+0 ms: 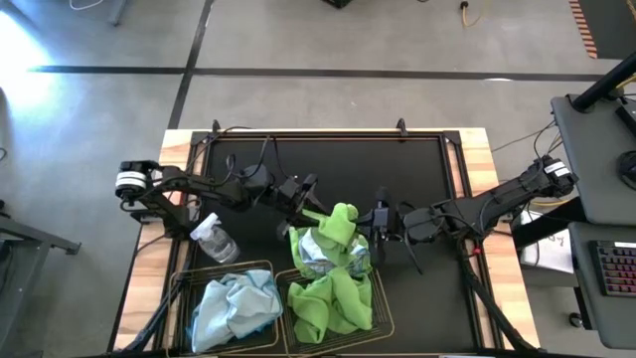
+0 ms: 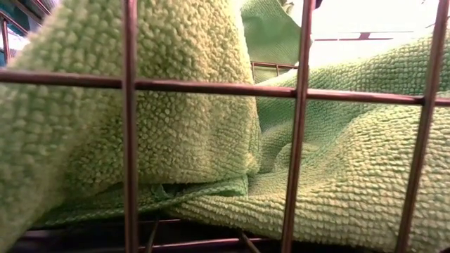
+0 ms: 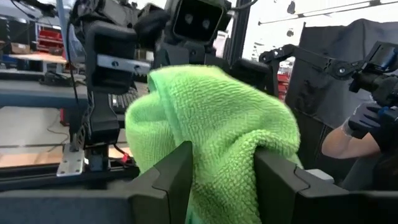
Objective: Sort microfiber towel by color & place in baskets
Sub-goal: Put the right green towel into the right wire basket
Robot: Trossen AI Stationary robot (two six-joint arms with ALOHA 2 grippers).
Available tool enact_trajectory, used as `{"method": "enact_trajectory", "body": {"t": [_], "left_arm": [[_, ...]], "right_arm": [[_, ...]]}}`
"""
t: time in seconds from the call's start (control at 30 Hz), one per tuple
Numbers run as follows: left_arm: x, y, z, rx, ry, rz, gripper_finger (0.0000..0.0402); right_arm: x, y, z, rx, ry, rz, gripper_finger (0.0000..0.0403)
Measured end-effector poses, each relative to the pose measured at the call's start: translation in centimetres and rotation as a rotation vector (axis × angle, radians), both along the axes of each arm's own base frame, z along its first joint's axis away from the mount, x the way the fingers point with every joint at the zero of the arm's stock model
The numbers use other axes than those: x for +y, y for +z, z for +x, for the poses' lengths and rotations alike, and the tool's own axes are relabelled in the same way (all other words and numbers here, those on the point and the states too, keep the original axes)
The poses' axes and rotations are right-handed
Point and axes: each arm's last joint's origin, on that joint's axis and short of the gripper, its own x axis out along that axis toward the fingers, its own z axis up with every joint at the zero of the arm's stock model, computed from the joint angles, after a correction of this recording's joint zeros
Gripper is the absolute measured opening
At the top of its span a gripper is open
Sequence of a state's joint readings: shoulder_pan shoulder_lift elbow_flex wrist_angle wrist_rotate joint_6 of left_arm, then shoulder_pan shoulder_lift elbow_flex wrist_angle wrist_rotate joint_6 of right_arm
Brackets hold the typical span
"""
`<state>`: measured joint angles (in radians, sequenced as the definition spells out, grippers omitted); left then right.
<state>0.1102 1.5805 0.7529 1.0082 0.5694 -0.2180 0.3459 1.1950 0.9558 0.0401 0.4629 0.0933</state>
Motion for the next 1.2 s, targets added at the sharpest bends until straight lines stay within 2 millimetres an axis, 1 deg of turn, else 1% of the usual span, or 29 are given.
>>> {"method": "enact_trajectory", "body": {"t": [0.17,0.3,0.43,0.53,0.6,0.77,0.8,1.2], "left_arm": [[-0.3,-0.4,2.6,0.018,-0.053,0.001,0.013],[-0.2,-0.1,4.6,0.025,-0.129,-0.013,0.013],[-0.1,0.2,5.6,0.051,-0.153,-0.022,0.0128],[0.1,0.2,5.6,0.067,-0.148,-0.025,0.0115],[0.1,0.3,5.3,0.071,-0.143,-0.028,0.0097],[0.1,0.4,5.1,0.072,-0.146,-0.028,0.0021],[0.1,0.4,5.1,0.073,-0.148,-0.028,0.0011],[0.1,0.2,5.1,0.104,-0.161,-0.032,0.0001]], "right_arm": [[-0.2,0.0,0.1,-0.001,-0.007,0.0,0.0013],[-0.2,0.0,0.0,0.001,-0.006,0.001,0.0013],[-0.2,0.0,0.0,0.005,-0.007,0.0,0.0013],[-0.2,-0.1,0.0,0.007,-0.007,-0.001,0.0013],[-0.2,-0.1,0.0,0.008,-0.008,-0.003,0.0013],[-0.2,0.0,0.0,0.006,-0.011,-0.002,0.0013],[-0.2,0.0,0.0,0.006,-0.01,-0.002,0.0013],[-0.2,-0.2,-0.1,0.029,-0.014,-0.012,0.0013]]}}
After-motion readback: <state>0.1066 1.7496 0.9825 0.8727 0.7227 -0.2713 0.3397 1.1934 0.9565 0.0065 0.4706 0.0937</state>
